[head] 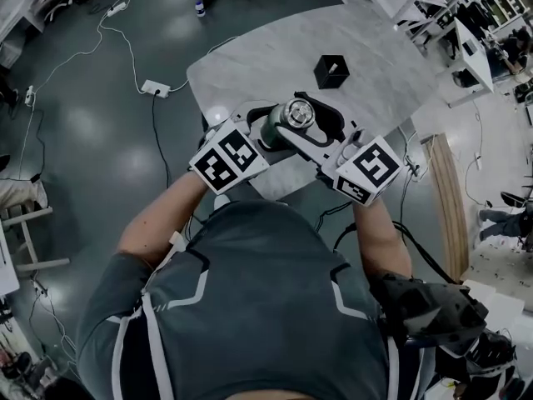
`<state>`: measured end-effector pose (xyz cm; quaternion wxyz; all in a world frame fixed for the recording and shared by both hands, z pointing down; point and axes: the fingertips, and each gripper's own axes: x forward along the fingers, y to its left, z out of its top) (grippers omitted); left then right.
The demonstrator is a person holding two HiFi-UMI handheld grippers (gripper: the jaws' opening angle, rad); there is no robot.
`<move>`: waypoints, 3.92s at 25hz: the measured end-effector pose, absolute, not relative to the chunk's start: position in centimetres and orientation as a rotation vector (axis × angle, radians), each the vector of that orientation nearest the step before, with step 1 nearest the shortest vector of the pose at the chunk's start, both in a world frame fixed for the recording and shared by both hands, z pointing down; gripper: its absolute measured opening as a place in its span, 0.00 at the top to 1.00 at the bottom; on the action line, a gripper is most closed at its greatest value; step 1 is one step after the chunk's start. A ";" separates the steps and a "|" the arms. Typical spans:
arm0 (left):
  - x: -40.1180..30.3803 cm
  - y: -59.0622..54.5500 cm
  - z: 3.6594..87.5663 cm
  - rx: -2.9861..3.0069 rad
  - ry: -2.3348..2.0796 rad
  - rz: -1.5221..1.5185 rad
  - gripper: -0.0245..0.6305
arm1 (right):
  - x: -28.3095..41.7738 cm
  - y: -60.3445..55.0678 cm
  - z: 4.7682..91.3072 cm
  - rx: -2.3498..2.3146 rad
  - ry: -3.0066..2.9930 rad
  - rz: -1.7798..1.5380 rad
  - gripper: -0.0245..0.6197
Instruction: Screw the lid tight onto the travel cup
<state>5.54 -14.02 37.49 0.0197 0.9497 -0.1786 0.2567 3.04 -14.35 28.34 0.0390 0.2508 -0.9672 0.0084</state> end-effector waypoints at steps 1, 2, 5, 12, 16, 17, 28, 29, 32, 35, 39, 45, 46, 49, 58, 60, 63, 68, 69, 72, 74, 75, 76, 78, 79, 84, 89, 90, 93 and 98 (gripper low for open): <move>5.2 -14.2 37.4 2.958 -0.555 0.798 0.40 | 2.8 -14.5 28.3 0.759 -2.965 0.017 0.53; 5.0 -14.4 37.4 2.969 -0.551 0.799 0.39 | 2.6 -14.5 28.3 0.745 -2.965 0.006 0.53; 4.8 -14.4 37.5 2.975 -0.520 0.764 0.40 | 2.7 -14.2 27.9 0.681 -2.983 -0.010 0.51; 3.9 -14.9 37.2 2.958 -0.554 0.675 0.39 | 5.1 -13.7 25.9 0.684 -3.045 -0.012 0.50; 3.2 -15.9 37.3 2.951 -0.603 0.617 0.40 | 7.2 -15.1 26.4 0.823 -3.028 0.030 0.50; 3.0 -16.2 37.4 2.952 -0.613 0.609 0.40 | 7.8 -15.4 26.6 0.859 -3.019 0.043 0.50; 3.2 -19.7 40.7 2.951 -0.733 0.524 0.40 | 14.3 -19.8 31.2 1.298 -2.796 0.125 0.78; 3.1 -20.0 41.3 2.945 -0.745 0.527 0.40 | 14.6 -20.0 31.9 1.326 -2.773 0.138 0.80; 2.9 -20.9 43.4 2.928 -0.776 0.526 0.40 | 15.7 -20.7 34.2 1.400 -2.711 0.177 0.86; 2.9 -22.0 45.9 2.909 -0.799 0.524 0.40 | 16.6 -21.4 36.6 1.467 -2.657 0.232 0.89; 2.8 -23.4 49.6 2.885 -0.832 0.532 0.40 | 17.3 -22.0 39.8 1.505 -2.614 0.292 0.90; 2.9 -25.1 55.8 2.812 -0.839 0.581 0.40 | 17.7 -22.9 44.4 1.521 -2.544 0.317 0.90; 3.1 -25.3 56.8 2.813 -0.829 0.591 0.40 | 17.7 -23.0 45.1 1.525 -2.538 0.326 0.90; 3.9 -25.8 59.8 2.850 -0.776 0.629 0.40 | 17.6 -23.6 47.7 1.517 -2.543 0.349 0.90; 5.0 -27.6 66.9 2.815 -0.760 0.682 0.40 | 17.5 -24.5 54.1 1.504 -2.496 0.418 0.90; 5.3 -27.9 67.6 2.818 -0.753 0.684 0.40 | 17.8 -24.6 55.0 1.508 -2.488 0.424 0.90; 5.6 -28.2 68.4 2.822 -0.742 0.696 0.40 | 18.2 -24.8 56.1 1.514 -2.480 0.432 0.90; 5.9 -28.7 69.3 2.827 -0.731 0.711 0.40 | 18.6 -25.3 56.9 1.530 -2.471 0.443 0.90; 5.9 -28.7 69.3 2.830 -0.727 0.708 0.40 | 18.7 -25.4 56.9 1.534 -2.471 0.445 0.90; 5.7 -28.4 69.3 2.837 -0.698 0.702 0.39 | 18.6 -25.3 56.9 1.538 -2.469 0.452 0.90; 5.3 -28.4 69.4 2.835 -0.689 0.691 0.39 | 18.6 -25.4 56.8 1.541 -2.468 0.449 0.90; 5.2 -28.5 69.4 2.836 -0.692 0.691 0.39 | 18.6 -25.5 56.7 1.544 -2.469 0.445 0.90; 5.1 -28.5 69.4 2.836 -0.695 0.692 0.39 | 18.5 -25.5 56.7 1.547 -2.469 0.441 0.90; 4.9 -28.4 69.5 2.833 -0.692 0.701 0.39 | 18.5 -25.3 56.5 1.550 -2.462 0.437 0.90; 4.9 -28.2 69.6 2.832 -0.684 0.713 0.39 | 18.4 -25.2 56.4 1.550 -2.458 0.436 0.90; 4.2 -27.8 69.5 2.840 -0.662 0.792 0.38 | 18.4 -24.9 54.4 1.555 -2.455 0.395 0.90; 2.5 -26.2 66.3 2.824 -0.681 0.733 0.38 | 18.9 -24.0 50.9 1.585 -2.456 0.357 0.90; 2.2 -25.9 65.2 2.824 -0.694 0.708 0.38 | 18.9 -23.7 50.0 1.589 -2.460 0.350 0.90; 1.2 -25.5 60.7 2.824 -0.749 0.605 0.38 | 18.5 -23.2 47.1 1.592 -2.479 0.333 0.90; 0.2 -25.5 53.0 2.830 -0.813 0.428 0.38 | 18.1 -23.0 42.5 1.588 -2.510 0.275 0.90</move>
